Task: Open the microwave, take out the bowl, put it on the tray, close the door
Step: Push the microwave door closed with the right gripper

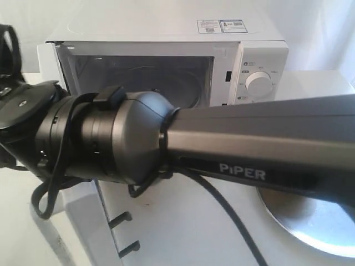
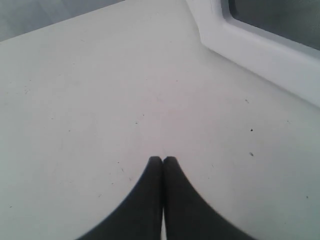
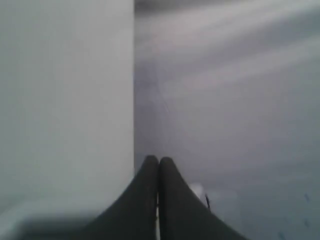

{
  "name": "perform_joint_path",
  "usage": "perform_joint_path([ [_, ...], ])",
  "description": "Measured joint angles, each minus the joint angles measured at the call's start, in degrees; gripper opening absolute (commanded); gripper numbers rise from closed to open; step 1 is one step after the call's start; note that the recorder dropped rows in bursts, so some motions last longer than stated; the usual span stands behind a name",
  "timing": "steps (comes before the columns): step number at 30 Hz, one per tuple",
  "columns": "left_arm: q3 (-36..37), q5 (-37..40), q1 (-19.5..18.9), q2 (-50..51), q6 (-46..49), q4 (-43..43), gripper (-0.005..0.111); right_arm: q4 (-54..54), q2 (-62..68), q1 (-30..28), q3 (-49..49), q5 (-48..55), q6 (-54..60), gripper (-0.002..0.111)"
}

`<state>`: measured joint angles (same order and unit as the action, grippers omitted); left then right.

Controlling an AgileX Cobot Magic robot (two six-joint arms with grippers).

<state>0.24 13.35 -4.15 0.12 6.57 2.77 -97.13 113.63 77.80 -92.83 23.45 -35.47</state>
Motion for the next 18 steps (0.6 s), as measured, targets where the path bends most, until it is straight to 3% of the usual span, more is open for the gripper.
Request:
perform_joint_path([
  [9, 0.0, 0.0, 0.0, 0.0, 0.0, 0.0, 0.0, 11.0, -0.2, -1.3, 7.7, 34.7, 27.0, 0.0],
  [10, 0.0, 0.0, 0.0, 0.0, 0.0, 0.0, 0.0, 10.7, -0.1, -3.0, 9.0, 41.4, 27.5, 0.0],
  [12, 0.0, 0.0, 0.0, 0.0, 0.0, 0.0, 0.0, 8.7, -0.1, -5.3, 9.4, 45.0, 24.4, 0.0],
  [18, 0.0, 0.0, 0.0, 0.0, 0.0, 0.0, 0.0, 11.0, -1.9, -8.9, 9.4, 45.9, 15.4, 0.0],
])
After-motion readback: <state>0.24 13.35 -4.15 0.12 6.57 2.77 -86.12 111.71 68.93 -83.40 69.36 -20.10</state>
